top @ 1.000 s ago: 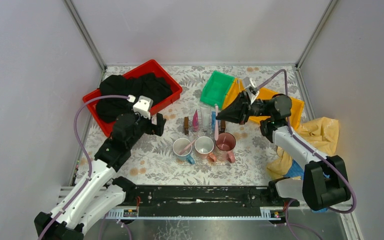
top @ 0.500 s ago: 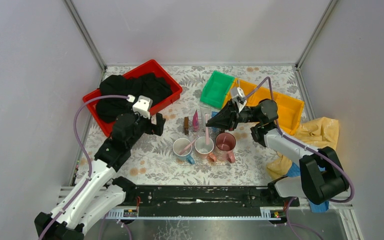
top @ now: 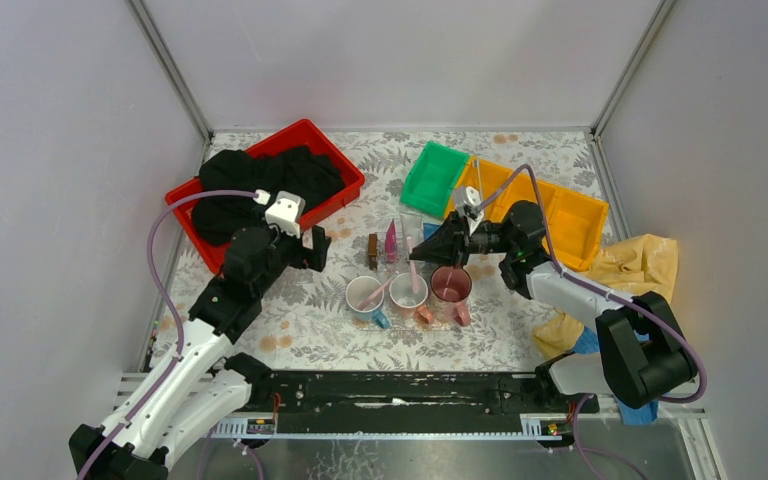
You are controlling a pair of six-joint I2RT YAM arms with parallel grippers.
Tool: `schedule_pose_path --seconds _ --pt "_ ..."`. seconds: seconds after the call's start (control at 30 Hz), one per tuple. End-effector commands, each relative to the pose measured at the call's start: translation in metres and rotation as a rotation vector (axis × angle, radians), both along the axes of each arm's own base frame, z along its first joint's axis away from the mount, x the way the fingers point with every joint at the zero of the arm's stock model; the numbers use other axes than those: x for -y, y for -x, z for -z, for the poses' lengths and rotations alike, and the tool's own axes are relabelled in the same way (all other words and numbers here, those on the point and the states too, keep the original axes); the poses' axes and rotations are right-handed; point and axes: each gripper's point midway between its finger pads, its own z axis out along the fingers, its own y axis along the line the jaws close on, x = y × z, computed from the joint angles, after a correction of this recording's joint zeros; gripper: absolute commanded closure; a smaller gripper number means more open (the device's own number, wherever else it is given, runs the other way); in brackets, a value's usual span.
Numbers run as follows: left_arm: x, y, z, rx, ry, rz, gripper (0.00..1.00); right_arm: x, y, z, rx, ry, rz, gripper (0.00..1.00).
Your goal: Prepare toiletry sets of a toothbrush and toothpaste on the tray
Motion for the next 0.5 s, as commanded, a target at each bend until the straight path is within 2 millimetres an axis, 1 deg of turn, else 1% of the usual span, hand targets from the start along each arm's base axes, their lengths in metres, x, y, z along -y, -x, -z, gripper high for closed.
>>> schedule_pose_path --seconds 0.0,0.47 --pt "0.000 -0.005 -0.010 0.051 0.010 -0.002 0.00 -0.003 -0.004 0.003 0.062 0.003 0.020 1.00" --pt "0.000 -0.005 -0.010 0.053 0.011 0.001 0.00 -0.001 -0.005 0.021 0.050 0.052 0.023 0.98"
